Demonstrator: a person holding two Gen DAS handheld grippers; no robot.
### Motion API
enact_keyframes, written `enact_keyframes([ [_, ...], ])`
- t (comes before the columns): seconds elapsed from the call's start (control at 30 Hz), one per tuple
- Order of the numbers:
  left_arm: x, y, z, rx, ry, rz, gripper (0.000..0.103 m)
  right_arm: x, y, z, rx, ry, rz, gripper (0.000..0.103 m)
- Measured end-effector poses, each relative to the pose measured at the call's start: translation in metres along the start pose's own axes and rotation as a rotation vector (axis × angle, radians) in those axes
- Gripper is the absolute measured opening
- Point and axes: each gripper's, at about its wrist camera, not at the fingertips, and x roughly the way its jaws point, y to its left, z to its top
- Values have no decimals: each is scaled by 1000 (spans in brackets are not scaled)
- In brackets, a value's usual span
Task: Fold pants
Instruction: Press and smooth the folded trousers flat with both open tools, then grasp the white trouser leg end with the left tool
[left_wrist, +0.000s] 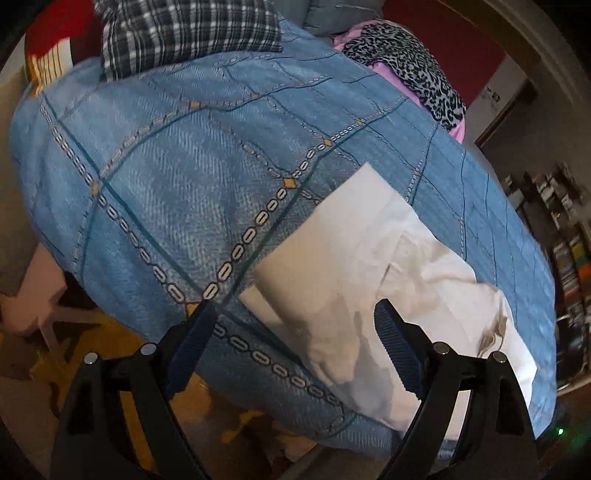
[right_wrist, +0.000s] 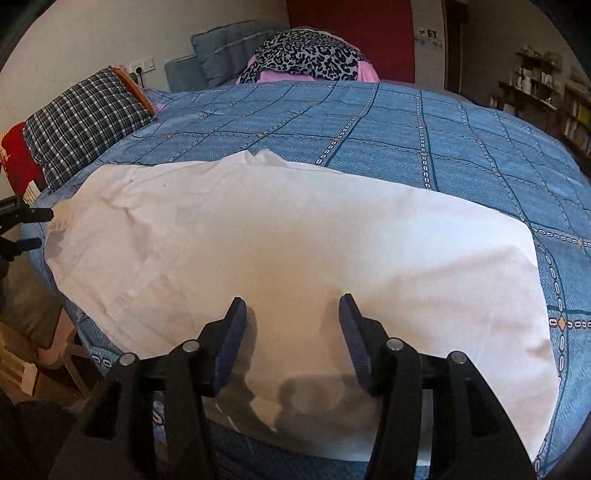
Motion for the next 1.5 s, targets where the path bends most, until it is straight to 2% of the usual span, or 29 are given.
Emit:
enact_keyframes([
  [0.27, 22, 12, -1, -91, -3, -65, 89, 2, -1, 2, 7, -5, -2, 53],
  [0.53, 8, 16, -9, -133, -56, -145, 87, 4, -1, 2, 9, -7, -5, 53],
  [0.77, -6, 2, -19, -34, -110, -122, 87, 4, -2, 2, 8, -7, -5, 53],
  [0.97, -4, -6, -15, -21, -106, -165, 87, 5, -2, 2, 7, -9, -5, 53],
  [1.07, -3, -8, -12, -4, -118, -146, 87, 5, -2, 2, 8, -9, -5, 53],
  [1.17, 0, -8, -6, 34, -153, -74, 87, 5, -2, 2, 6, -9, -5, 53],
  [1.23, 8, -1, -1, 29, -129, -49, 87, 5, -2, 2, 6, -10, -6, 53],
  [1.3, 16, 8, 1, -14, -91, -76, 87, 5, -1, 3, 7, -11, -6, 53],
  [1.5, 10, 10, -5, -42, -90, -125, 87, 6, -2, 3, 4, -10, -8, 53],
])
